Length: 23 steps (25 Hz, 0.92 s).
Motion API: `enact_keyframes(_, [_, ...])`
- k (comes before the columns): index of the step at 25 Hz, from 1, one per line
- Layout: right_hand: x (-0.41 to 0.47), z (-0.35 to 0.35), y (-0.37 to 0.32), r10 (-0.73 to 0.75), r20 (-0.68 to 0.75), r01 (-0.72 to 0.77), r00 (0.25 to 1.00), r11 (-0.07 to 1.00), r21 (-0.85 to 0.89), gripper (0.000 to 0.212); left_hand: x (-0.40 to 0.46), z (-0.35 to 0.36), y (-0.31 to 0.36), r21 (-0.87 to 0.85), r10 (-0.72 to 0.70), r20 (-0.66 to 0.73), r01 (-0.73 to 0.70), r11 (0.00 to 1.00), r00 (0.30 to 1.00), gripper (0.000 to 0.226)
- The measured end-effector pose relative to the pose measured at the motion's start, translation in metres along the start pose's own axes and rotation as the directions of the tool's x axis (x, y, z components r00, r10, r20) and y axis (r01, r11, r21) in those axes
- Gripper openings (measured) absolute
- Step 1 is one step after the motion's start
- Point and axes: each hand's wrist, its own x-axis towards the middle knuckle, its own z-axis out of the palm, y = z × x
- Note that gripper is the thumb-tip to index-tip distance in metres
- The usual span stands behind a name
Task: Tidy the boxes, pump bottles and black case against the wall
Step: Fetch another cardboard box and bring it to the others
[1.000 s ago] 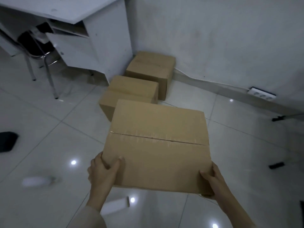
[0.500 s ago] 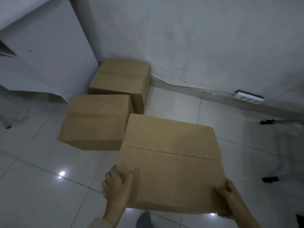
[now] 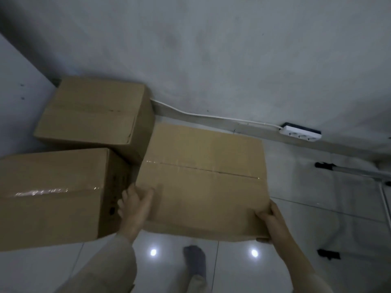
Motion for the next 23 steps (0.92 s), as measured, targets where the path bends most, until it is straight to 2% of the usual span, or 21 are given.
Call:
enact_keyframes(4, [0.073,0.023,-0.052,-0.013,0.027,0.012,1.000,0.998,0.068,0.062,0.081,0.021,0.042,-0.098,0.093,0.074,-0.086,0.991,0.993,0.082])
enact_keyframes(7, [0.107,0.042,-0.076,-0.133,0.077,0.127,0.988,0.989,0.076,0.070,0.130,0.032,0.047,-0.034,0.025,0.163,-0.020,0.999,0.986,0.080])
enact_keyframes(8, [0.111,0.047,-0.081,-0.169,0.111,0.159,0.979,0.983,0.094,0.067,0.141,0.034,0.041,-0.022,0.005,0.226,0.000,1.000,0.974,0.072])
enact_keyframes(10, [0.118,0.065,-0.087,-0.168,0.214,0.147,0.962,0.983,0.111,0.056,0.149,0.046,0.030,-0.059,0.024,0.422,0.001,0.998,0.906,0.043])
enact_keyframes(12, [0.117,0.091,-0.086,-0.151,0.347,0.150,0.926,0.988,0.028,0.043,0.139,0.065,0.020,0.030,0.069,0.522,-0.099,0.995,0.850,0.040])
enact_keyframes(14, [0.115,0.119,-0.077,-0.168,0.398,0.208,0.902,0.976,-0.058,0.048,0.120,0.077,0.015,0.098,0.091,0.500,-0.160,0.982,0.861,0.046])
enact_keyframes(15, [0.112,0.130,-0.074,-0.151,0.411,0.216,0.899,0.969,-0.117,0.051,0.113,0.080,0.012,0.094,0.079,0.516,-0.147,0.985,0.853,0.047])
enact_keyframes(18, [0.095,0.163,-0.068,-0.107,0.484,0.277,0.869,0.914,-0.296,0.059,0.102,0.063,-0.012,0.097,-0.048,0.528,-0.003,0.995,0.848,0.048])
enact_keyframes(20, [0.076,0.184,-0.068,-0.094,0.549,0.328,0.830,0.880,-0.345,0.058,0.096,0.039,-0.026,0.036,-0.055,0.451,0.043,0.998,0.891,0.044])
enact_keyframes(23, [0.037,0.219,-0.064,-0.098,0.614,0.398,0.783,0.838,-0.374,0.051,0.074,-0.018,-0.049,-0.178,0.022,0.221,0.018,0.984,0.975,0.035])
